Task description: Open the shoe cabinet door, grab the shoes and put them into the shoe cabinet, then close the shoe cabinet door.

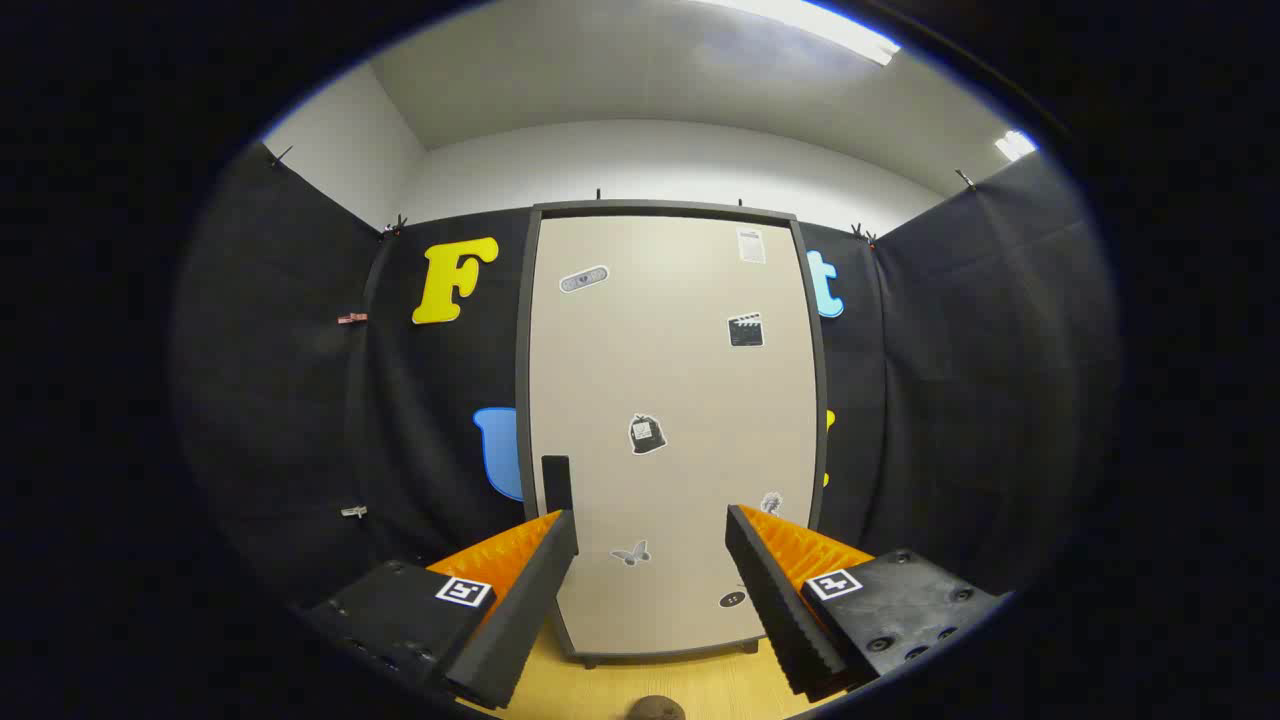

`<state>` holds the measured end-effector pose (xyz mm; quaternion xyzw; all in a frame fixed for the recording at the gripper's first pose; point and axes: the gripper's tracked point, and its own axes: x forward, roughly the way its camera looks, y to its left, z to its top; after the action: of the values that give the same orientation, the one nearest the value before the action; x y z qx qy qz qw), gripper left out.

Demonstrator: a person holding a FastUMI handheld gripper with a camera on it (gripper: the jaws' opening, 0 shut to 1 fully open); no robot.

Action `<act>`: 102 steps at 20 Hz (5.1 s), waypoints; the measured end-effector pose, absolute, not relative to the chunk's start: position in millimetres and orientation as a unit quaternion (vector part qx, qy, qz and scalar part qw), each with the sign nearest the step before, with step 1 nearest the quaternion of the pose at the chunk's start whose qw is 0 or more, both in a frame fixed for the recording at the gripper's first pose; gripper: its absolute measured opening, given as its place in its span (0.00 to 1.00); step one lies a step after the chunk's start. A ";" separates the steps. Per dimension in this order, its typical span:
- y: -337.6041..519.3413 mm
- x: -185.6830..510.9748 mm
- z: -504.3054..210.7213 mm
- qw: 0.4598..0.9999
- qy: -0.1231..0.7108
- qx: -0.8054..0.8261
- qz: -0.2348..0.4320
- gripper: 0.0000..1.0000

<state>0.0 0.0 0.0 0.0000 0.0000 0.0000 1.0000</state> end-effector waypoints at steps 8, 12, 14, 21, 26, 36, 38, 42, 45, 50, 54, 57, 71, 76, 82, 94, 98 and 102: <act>5.3 2.7 -5.0 1.000 0.007 0.005 0.003 0.98; 8.6 7.1 -9.5 1.000 0.012 0.003 0.005 0.98; 12.1 10.5 -11.0 1.000 0.013 0.005 0.008 0.98; 28.9 33.5 -29.0 0.999 0.031 0.009 0.018 0.98; 51.7 64.5 -43.9 0.998 0.043 0.020 0.035 0.98; 86.0 147.6 -84.8 0.996 0.067 0.036 0.041 0.98; 85.9 162.1 -91.2 0.997 0.069 0.028 0.035 0.98; 85.8 186.1 -106.2 0.995 0.085 0.035 0.025 0.98; 88.0 191.1 -111.5 0.996 0.085 0.027 0.020 0.77; 91.4 188.8 -109.9 0.996 0.081 0.014 0.025 0.34; 90.8 184.0 -110.0 0.996 0.086 0.010 0.030 0.28; 90.2 174.6 -107.7 0.995 0.089 0.013 0.037 0.28; 55.7 95.2 -91.5 0.994 0.090 0.021 0.066 0.28; 34.3 62.1 -86.0 0.991 0.094 0.025 0.090 0.28; -0.1 27.4 -77.9 0.989 0.095 0.022 0.113 0.27; -47.2 -4.0 -67.7 0.991 0.091 0.011 0.094 0.27; -58.2 -6.0 -68.2 0.993 0.092 0.016 0.073 0.27; -68.5 -11.3 -69.0 0.993 0.098 0.032 0.049 0.27</act>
<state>-11.3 -68.5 -69.0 0.0320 0.0983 0.0490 0.9934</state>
